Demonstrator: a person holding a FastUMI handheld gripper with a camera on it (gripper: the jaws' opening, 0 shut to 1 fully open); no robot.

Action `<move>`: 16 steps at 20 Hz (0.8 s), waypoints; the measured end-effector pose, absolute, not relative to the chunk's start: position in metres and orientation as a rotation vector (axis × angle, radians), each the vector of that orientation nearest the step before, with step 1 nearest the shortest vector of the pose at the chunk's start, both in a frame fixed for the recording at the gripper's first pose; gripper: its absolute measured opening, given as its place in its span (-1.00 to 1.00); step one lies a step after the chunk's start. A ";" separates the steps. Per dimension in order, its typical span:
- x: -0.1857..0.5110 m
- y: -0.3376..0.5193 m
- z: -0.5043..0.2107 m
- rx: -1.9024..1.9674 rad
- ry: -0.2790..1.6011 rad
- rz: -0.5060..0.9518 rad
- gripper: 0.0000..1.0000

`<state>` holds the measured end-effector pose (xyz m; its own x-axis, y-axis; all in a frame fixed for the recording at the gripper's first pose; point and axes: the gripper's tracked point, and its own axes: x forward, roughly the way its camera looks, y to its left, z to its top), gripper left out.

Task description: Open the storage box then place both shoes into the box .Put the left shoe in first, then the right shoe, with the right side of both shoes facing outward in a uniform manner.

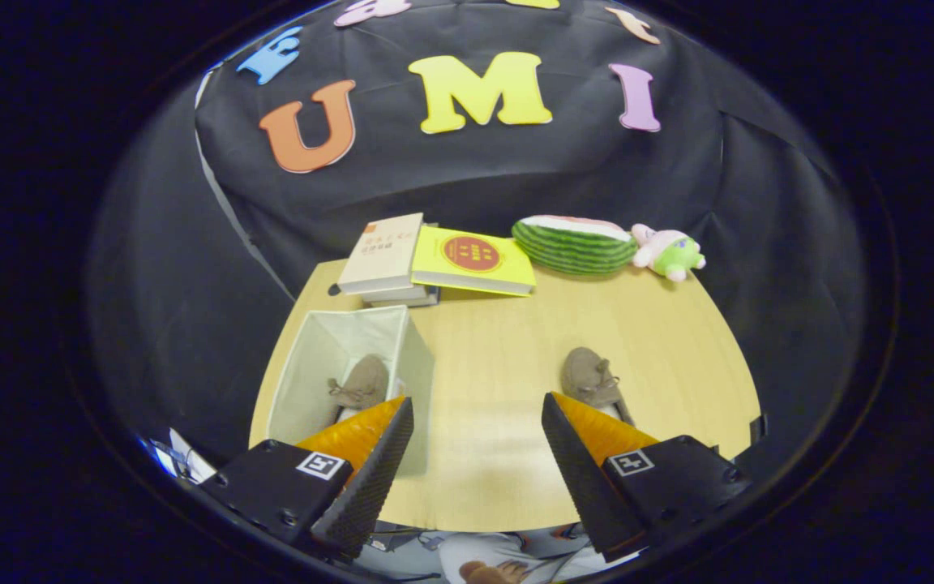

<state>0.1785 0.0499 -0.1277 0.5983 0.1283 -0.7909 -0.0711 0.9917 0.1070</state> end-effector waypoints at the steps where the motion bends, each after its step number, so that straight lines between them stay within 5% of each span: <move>1: 0.183 0.039 -0.129 0.058 0.932 0.109 1.00; 16: 0.211 -0.108 -0.261 -0.023 1.195 0.003 1.00</move>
<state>0.2110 -0.1083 -0.2612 0.3669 -0.0099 -0.9302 -0.0144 0.9998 -0.0163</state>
